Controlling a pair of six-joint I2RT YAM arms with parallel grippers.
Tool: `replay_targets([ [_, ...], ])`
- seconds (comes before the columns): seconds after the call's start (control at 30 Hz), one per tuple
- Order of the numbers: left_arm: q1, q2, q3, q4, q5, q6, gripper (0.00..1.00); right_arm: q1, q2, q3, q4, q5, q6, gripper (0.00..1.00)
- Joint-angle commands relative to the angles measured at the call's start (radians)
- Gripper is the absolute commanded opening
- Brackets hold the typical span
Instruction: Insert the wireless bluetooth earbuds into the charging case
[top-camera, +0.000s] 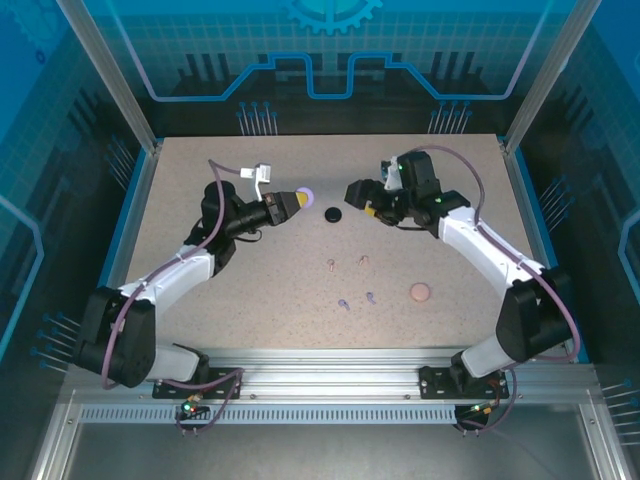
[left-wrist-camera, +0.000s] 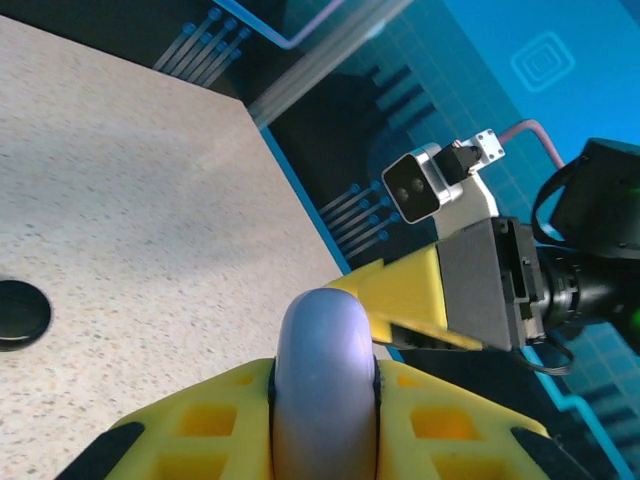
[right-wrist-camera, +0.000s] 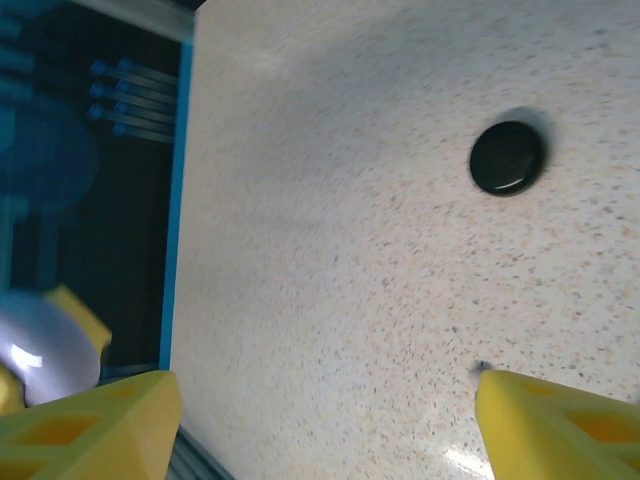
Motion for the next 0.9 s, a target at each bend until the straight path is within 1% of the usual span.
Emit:
replay_targets([
  [0.0, 0.003, 0.027, 0.071, -0.094, 0.183, 0.064, 0.00, -0.003, -0.056, -0.038, 0.140, -0.156, -0.197, 0.77],
  [0.1, 0.003, 0.041, 0.103, -0.133, 0.225, 0.085, 0.00, 0.005, -0.064, -0.061, 0.174, -0.218, -0.234, 0.76],
  [0.2, 0.003, 0.059, 0.126, -0.158, 0.249, 0.094, 0.00, 0.027, -0.064, -0.061, 0.187, -0.247, -0.268, 0.76],
  [0.63, -0.001, 0.076, 0.156, -0.185, 0.262, 0.100, 0.00, 0.087, -0.012, 0.004, 0.179, -0.248, -0.289, 0.73],
  [0.87, -0.012, 0.071, 0.164, -0.194, 0.274, 0.103, 0.00, 0.096, 0.043, 0.038, 0.163, -0.197, -0.286, 0.69],
])
